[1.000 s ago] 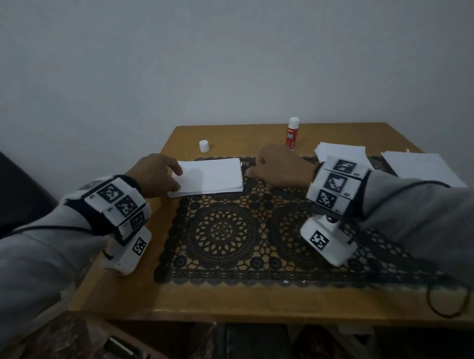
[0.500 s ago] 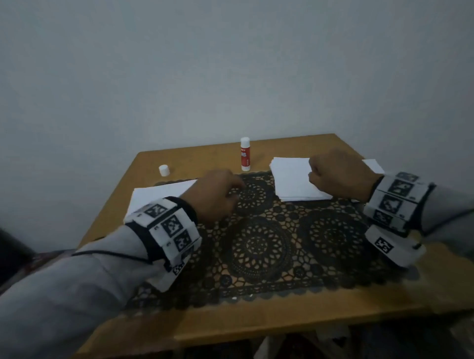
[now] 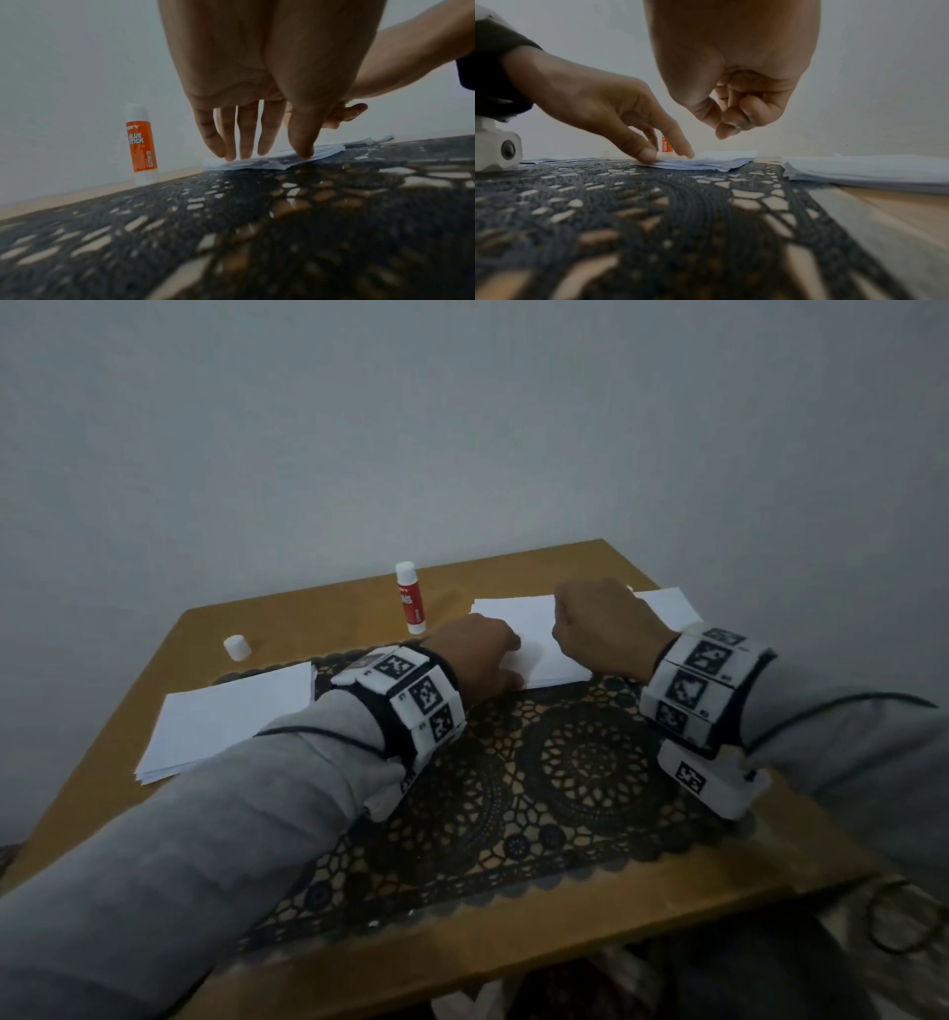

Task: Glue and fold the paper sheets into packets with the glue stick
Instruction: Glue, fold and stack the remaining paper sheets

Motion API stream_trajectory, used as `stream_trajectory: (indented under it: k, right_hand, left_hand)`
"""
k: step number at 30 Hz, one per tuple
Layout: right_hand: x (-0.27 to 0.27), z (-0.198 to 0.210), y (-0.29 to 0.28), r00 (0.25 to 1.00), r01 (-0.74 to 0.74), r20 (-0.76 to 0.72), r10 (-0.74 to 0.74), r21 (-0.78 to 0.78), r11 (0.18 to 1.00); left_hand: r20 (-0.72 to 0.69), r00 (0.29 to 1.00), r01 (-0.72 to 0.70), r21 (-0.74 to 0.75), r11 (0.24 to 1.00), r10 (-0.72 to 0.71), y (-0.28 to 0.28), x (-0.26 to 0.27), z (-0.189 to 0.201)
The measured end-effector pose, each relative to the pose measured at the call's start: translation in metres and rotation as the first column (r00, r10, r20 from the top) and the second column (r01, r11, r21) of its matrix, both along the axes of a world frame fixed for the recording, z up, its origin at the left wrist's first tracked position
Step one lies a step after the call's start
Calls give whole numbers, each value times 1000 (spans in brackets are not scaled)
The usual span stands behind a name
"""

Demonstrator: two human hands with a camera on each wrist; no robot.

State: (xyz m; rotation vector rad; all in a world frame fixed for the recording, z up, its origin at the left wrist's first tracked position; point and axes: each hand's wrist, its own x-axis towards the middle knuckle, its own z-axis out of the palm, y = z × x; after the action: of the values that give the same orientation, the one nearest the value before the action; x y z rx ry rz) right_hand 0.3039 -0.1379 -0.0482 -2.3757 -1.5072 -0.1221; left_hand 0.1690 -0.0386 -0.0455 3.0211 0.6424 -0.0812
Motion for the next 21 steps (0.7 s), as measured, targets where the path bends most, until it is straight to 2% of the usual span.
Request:
stream_trajectory:
  k: [2, 7, 12, 21]
  right_hand:
    - [2, -2, 2, 1000, -13, 14, 13, -9, 1000]
    - [3, -3, 4, 1000, -24, -11, 24, -14, 1000]
    - [4, 0, 2, 999, 6, -38, -4, 37, 999]
    - [7, -2, 4, 999, 24, -41, -19, 105, 994]
  left_hand:
    - [-15, 1000, -16, -19, 1000, 16, 3, 1, -1]
    - [52, 998, -25, -85, 996, 29, 9, -3, -2]
    - [131, 991, 24, -62, 998, -16, 3, -3, 1]
    - [93, 993, 68, -29, 997, -65, -4, -4, 5]
